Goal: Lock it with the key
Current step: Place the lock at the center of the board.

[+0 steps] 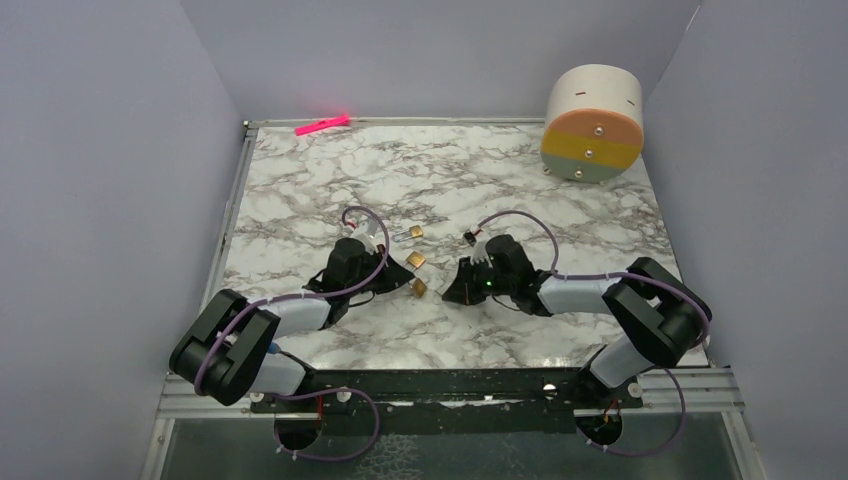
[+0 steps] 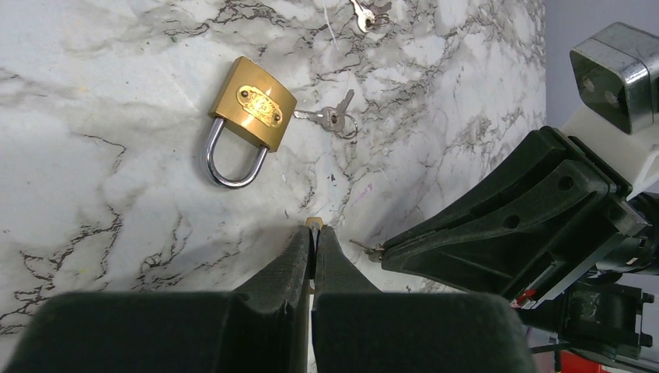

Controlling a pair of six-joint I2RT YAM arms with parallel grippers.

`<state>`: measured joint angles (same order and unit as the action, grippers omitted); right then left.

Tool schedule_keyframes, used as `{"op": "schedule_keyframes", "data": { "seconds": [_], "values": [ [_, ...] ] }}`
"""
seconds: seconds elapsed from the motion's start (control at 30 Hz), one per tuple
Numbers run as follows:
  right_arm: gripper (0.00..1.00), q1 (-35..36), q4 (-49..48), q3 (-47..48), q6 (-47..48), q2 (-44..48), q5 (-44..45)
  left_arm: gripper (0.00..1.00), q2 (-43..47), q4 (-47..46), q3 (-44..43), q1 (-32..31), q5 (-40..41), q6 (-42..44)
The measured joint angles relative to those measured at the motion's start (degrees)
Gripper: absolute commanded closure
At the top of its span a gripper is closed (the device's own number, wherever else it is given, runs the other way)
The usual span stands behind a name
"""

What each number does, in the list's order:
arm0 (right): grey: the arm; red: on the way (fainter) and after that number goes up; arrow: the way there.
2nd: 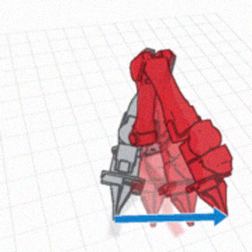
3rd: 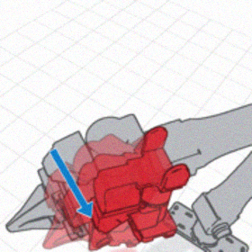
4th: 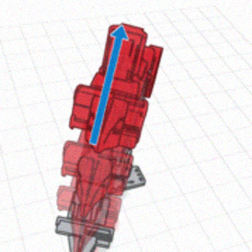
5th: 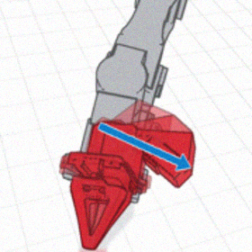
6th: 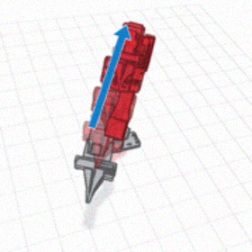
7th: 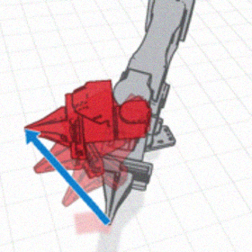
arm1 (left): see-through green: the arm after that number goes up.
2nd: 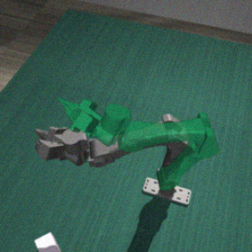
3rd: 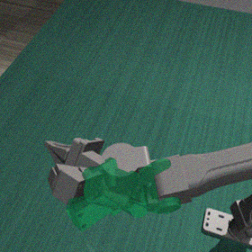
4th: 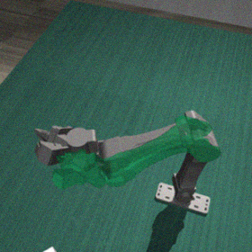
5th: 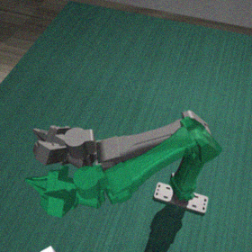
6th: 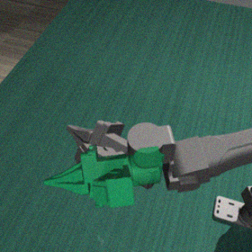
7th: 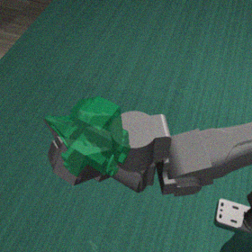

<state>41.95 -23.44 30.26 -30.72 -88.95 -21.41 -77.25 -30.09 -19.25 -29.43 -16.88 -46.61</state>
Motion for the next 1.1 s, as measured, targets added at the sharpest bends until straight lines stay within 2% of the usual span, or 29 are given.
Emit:
{"op": "schedule_keyframes", "data": {
  "seconds": [0.3,0.37,0.5,0.6,0.83,0.9,1.1],
  "values": [
    [0.88,1.07,0.02,0.09,0.52,-1.25,-0.04,0.99,-0.44,0.02,0.0,-1.6,-0.04,-0.74],
    [0.87,1.27,0.0,0.28,0.61,-1.81,-0.11,0.92,-0.68,0.02,0.0,-2.21,-0.04,-0.79],
    [0.85,1.6,0.02,0.61,0.83,-2.1,-0.09,0.71,-0.98,0.07,0.0,-2.91,-0.07,-0.98],
    [0.84,1.6,0.17,0.66,0.87,-2.12,-0.02,0.62,-0.98,0.07,0.0,-3.02,-0.04,-0.98],
    [0.74,1.6,2.25,1.99,1.46,-1.9,1.9,0.51,-0.98,0.07,0.0,-3.32,-0.04,-0.74],
    [0.67,1.6,3.15,2.03,1.86,-1.03,3.19,0.49,-0.94,0.2,0.0,-3.32,-0.02,-0.48],
    [0.56,1.6,5.29,3.26,3.82,3.13,6.75,0.46,1.75,5.2,-0.87,-3.32,2.21,2.73]
  ]
}}
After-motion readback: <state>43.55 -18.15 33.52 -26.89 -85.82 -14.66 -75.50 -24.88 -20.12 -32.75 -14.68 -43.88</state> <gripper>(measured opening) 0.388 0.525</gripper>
